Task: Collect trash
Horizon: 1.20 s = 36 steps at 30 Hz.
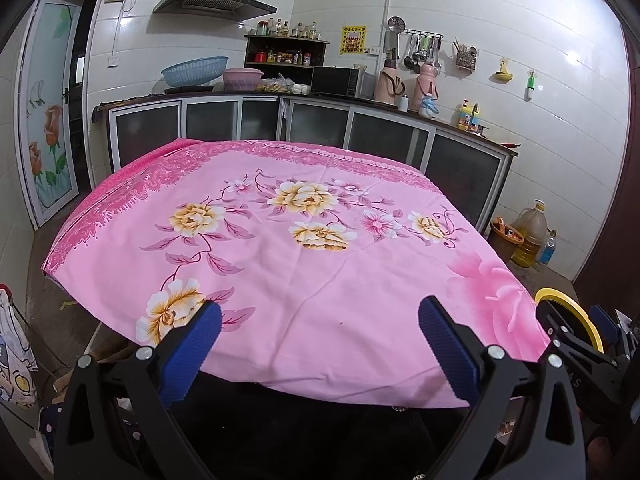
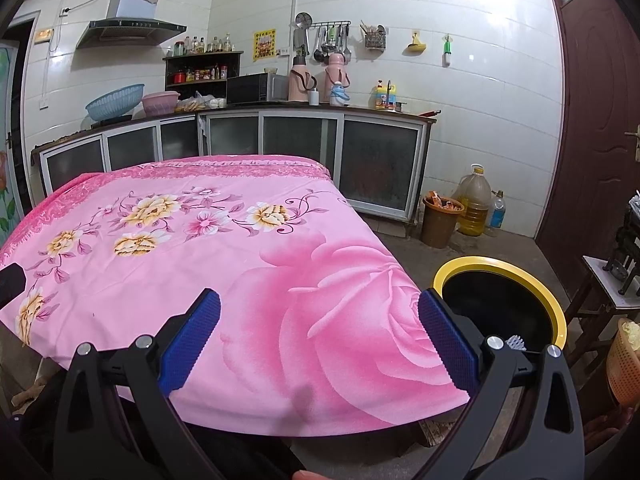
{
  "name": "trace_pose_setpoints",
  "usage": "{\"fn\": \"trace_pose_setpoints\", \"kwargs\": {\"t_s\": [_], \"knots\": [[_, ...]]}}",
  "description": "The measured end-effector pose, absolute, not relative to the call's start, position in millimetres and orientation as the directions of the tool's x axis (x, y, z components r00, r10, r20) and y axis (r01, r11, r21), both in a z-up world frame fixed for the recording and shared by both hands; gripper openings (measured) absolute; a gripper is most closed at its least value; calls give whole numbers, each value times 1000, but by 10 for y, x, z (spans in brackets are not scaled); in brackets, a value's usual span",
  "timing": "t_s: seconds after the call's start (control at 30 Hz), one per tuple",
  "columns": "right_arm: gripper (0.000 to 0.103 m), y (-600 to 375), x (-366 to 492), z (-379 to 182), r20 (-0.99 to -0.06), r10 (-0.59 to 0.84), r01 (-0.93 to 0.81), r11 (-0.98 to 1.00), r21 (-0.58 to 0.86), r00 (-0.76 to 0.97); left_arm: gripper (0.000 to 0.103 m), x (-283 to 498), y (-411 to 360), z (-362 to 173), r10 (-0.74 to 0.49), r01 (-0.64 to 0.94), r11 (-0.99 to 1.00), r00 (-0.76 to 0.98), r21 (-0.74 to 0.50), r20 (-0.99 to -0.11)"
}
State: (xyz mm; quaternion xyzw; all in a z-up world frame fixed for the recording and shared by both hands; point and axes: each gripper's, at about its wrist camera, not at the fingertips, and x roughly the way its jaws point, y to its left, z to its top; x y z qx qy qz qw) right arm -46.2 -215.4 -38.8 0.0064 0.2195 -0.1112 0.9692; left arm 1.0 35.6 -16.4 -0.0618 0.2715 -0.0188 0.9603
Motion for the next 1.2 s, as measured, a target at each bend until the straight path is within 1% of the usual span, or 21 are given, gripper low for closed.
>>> {"fn": "trace_pose_setpoints", "kwargs": {"t_s": [1.2], "knots": [[95, -2166, -457, -437, -434, -210, 217, 976, -32, 876, 95, 5, 316, -152, -86, 27, 992, 856, -122, -510]]}}
